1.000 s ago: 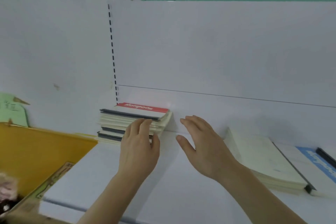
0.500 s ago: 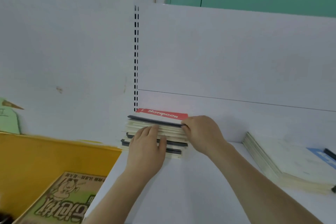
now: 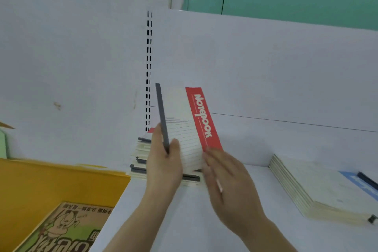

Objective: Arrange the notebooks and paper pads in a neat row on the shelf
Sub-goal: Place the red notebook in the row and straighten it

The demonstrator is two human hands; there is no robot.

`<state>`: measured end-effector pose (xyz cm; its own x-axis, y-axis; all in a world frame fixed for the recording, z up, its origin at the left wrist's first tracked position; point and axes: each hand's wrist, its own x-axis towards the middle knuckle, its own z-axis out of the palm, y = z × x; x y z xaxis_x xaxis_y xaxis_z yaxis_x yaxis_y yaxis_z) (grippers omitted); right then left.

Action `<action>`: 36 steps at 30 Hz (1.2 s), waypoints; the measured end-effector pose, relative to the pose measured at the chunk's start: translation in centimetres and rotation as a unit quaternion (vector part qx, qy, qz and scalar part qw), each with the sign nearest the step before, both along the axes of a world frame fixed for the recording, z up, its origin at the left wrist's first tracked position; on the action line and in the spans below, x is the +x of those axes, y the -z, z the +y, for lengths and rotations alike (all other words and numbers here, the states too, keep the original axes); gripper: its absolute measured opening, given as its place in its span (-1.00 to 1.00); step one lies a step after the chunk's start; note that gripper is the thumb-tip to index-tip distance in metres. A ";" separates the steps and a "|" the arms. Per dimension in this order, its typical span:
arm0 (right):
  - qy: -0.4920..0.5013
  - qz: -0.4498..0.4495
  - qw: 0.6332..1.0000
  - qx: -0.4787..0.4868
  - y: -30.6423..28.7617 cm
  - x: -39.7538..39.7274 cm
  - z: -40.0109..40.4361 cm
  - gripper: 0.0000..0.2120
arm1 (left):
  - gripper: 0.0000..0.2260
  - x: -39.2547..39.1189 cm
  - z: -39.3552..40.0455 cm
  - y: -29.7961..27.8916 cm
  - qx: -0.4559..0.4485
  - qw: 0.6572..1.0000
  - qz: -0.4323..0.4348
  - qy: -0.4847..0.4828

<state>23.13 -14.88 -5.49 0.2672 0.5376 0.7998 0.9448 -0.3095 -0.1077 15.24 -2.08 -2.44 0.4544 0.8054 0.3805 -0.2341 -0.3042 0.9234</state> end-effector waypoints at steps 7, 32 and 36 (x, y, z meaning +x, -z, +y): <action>0.082 0.117 0.972 -0.189 -3.1 6.1 2.2 -0.46 | -0.59 -2.5 3.3 1.5 -0.024 0.999 0.027 -0.014; 0.023 -0.044 0.989 0.140 -3.2 -0.3 3.0 -0.75 | -0.55 -3.0 1.5 1.1 -0.135 0.978 -0.069 0.141; 0.017 -0.065 0.996 0.059 1.0 -3.6 3.8 -0.56 | -0.68 -1.9 -1.5 0.7 -0.151 0.966 -0.115 0.174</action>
